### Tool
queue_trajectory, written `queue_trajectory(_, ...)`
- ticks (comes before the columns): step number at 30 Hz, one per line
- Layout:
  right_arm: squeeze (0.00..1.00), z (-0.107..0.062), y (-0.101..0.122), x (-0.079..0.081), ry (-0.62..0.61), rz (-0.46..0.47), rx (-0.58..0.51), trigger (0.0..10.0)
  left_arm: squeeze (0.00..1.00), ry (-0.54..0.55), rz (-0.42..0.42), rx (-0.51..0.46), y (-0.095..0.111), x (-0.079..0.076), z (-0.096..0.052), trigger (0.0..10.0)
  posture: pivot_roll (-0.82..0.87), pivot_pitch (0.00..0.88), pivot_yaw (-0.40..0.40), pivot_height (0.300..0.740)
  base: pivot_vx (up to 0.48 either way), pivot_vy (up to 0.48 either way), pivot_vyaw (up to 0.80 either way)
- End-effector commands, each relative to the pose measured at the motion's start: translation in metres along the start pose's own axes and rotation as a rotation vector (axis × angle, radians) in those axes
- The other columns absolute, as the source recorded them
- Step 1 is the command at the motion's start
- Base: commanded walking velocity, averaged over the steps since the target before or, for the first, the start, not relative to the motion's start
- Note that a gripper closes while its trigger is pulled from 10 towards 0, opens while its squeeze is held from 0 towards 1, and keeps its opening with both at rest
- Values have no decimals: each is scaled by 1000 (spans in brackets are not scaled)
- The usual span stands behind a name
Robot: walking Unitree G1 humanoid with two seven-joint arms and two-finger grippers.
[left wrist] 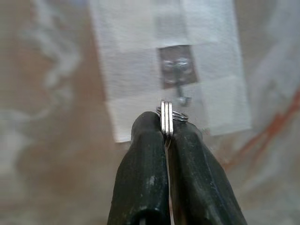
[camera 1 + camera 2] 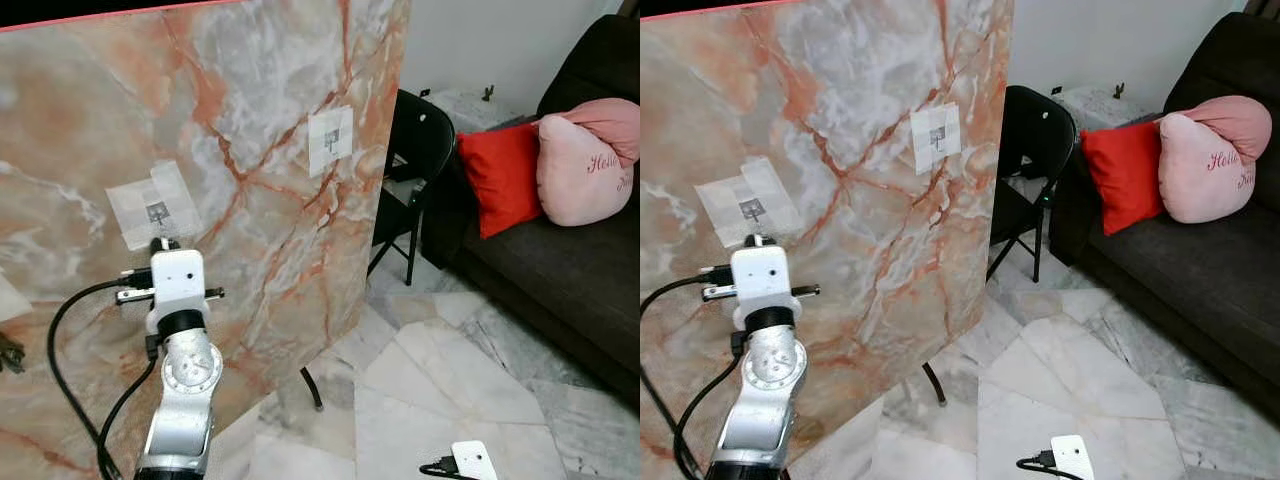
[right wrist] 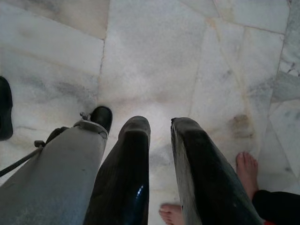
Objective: Hang keys on a hook
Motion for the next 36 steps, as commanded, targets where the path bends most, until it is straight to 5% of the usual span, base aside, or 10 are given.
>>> queue_trajectory(1, 0, 0, 4, -2, -6, 12, -14, 10000, 0, 38, 4, -21, 6, 10, 1, 10000, 101, 0, -77, 740, 0, 0, 0)
queue_trajectory(36, 0, 0, 4, -2, -4, 8, -14, 10000, 0, -47, -45, -55, 22, -11, -2, 10000, 104, 0, -74, 740, 0, 0, 0)
Point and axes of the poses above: a point about 5 cm out from each wrist's last joint towards the gripper, its own z axis pointing out of the wrist towards the gripper, its own y axis along the axis of the wrist's last joint, x = y × z, the point moved 6 cm from there along z, pointing out of the wrist towards the gripper
